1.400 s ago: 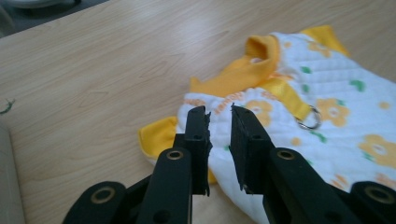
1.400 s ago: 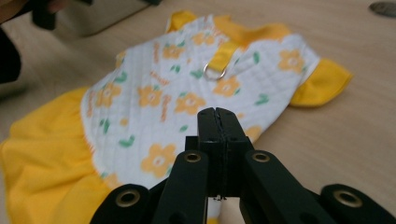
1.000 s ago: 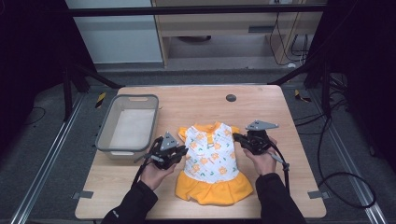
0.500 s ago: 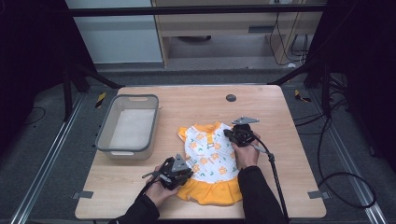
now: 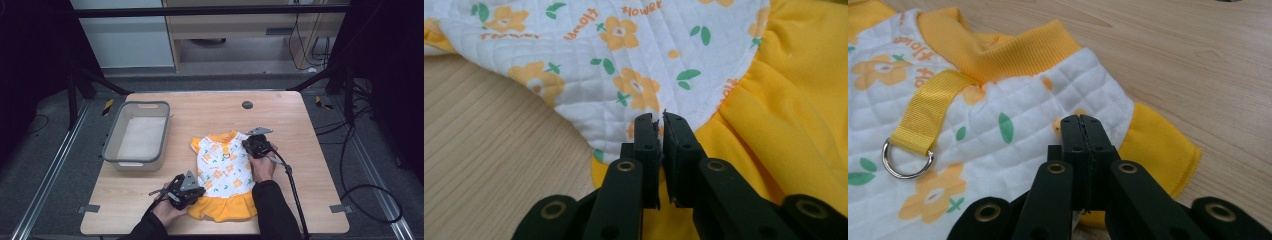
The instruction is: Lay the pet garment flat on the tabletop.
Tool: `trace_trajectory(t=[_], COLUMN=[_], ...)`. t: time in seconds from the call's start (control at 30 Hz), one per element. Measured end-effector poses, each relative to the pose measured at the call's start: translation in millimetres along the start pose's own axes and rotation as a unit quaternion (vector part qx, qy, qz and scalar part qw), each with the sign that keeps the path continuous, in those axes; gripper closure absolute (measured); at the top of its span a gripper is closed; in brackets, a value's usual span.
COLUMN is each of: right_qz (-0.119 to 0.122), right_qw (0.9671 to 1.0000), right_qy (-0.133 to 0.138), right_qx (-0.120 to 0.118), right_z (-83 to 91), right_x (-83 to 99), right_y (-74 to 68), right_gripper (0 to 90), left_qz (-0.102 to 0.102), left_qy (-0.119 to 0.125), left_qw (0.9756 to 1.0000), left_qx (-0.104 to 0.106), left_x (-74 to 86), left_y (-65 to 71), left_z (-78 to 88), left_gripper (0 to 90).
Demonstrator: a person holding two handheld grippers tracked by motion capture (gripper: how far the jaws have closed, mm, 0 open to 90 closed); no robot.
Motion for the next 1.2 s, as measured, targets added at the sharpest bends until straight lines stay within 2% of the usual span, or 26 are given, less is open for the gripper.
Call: trace_trajectory(t=[0.07,0.1,0.13,0.17,0.2,0.23,0.27,0.3,0.33,0.4,0.43,0.5,0.53,0.57,0.6,0.63,0.8,0.9,1.03,1.07,1.1,1.17,1.2], right_qz=[-0.001,-0.001,-0.008,-0.008,-0.018,-0.018,-0.025,-0.025,-0.023,-0.020,-0.032,-0.036,-0.039,-0.039,-0.032,-0.032,-0.029,-0.042,-0.050,-0.055,-0.055,-0.050,-0.056], right_qw=[0.9999,0.9999,0.9997,0.9997,0.9989,0.9989,0.9981,0.9981,0.9976,0.9973,0.9955,0.9945,0.9935,0.9935,0.9936,0.9936,0.9930,0.9912,0.9908,0.9913,0.9913,0.9927,0.9924], right_qy=[0.008,0.008,0.022,0.022,0.036,0.036,0.048,0.048,0.054,0.061,0.074,0.081,0.087,0.087,0.088,0.088,0.095,0.102,0.107,0.106,0.106,0.103,0.103], right_qx=[-0.006,-0.006,-0.013,-0.013,-0.024,-0.024,-0.031,-0.031,-0.037,-0.037,-0.048,-0.055,-0.062,-0.062,-0.063,-0.063,-0.065,-0.072,-0.066,-0.055,-0.055,-0.040,-0.039], right_z=[4.3,4.3,11.5,11.5,21.4,21.4,32.9,32.9,45.5,52.0,65.9,72.8,85.8,85.8,97.1,97.1,119.1,130.1,138.4,144.8,144.8,150.6,153.1], right_x=[-1.3,-1.3,-3.8,-3.8,-6.1,-6.1,-7.5,-7.5,-8.0,-8.6,-9.4,-9.5,-7.4,-7.4,-2.4,-2.4,18.2,40.7,54.5,62.7,62.7,70.0,72.9], right_y=[-0.7,-0.7,-0.7,-0.7,0.4,0.4,1.9,1.9,2.3,3.5,4.1,4.7,6.2,6.2,8.4,8.4,10.3,11.0,14.3,16.5,16.5,19.3,20.0], right_gripper=[90.0,90.0,90.0,90.0,90.0,90.0,88.5,88.5,85.9,84.8,82.1,81.5,78.0,78.0,73.9,73.9,56.8,47.7,40.8,37.0,37.0,34.8,33.5], left_qz=[-0.001,-0.002,0.003,0.003,0.002,0.002,0.012,0.012,0.021,0.026,0.037,0.044,0.054,0.054,0.064,0.064,0.078,0.090,0.099,0.106,0.106,0.112,0.115], left_qy=[0.002,0.003,0.016,0.016,0.036,0.036,0.054,0.054,0.066,0.072,0.074,0.078,0.082,0.082,0.086,0.086,0.088,0.093,0.094,0.096,0.096,0.097,0.096], left_qw=[1.0000,1.0000,0.9999,0.9999,0.9993,0.9993,0.9984,0.9984,0.9973,0.9967,0.9960,0.9952,0.9942,0.9942,0.9931,0.9931,0.9908,0.9890,0.9872,0.9856,0.9856,0.9839,0.9836], left_qx=[-0.004,-0.005,0.001,0.001,-0.008,-0.008,-0.011,-0.011,-0.023,-0.030,-0.035,-0.038,-0.043,-0.043,-0.049,-0.049,-0.066,-0.071,-0.082,-0.091,-0.091,-0.099,-0.102], left_x=[-0.1,0.1,-0.9,-0.9,-3.3,-3.3,-5.4,-5.4,-5.0,-3.5,-0.3,1.7,6.2,6.2,11.5,11.5,25.3,34.6,42.1,47.5,47.5,53.0,56.0], left_y=[0.6,0.8,1.9,1.9,-0.3,-0.3,-3.5,-3.5,-8.4,-12.1,-17.5,-20.3,-25.6,-25.6,-30.6,-30.6,-42.4,-50.0,-57.4,-62.5,-62.5,-67.2,-69.3], left_z=[0.9,2.5,6.8,6.8,13.7,13.7,21.8,21.8,29.0,33.0,37.7,40.3,45.7,45.7,51.0,51.0,60.9,68.5,74.2,78.2,78.2,81.8,83.3], left_gripper=[77.5,77.5,74.9,72.9,70.9,69.6,68.3,67.2,66.1,64.8,61.9,59.6,58.2,57.3,56.0,54.6,49.0,45.7,42.8,41.8,40.5,39.6,38.9])
Point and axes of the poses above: each handheld gripper's, and its own axes: z roughly backward along the jaws, x roughly out of its underside, y roughly to its right, the point moved 7 cm from there along -z, roughly forward along the jaws, and after that the axes turned 1 degree about -y, right-handed, at the moved point
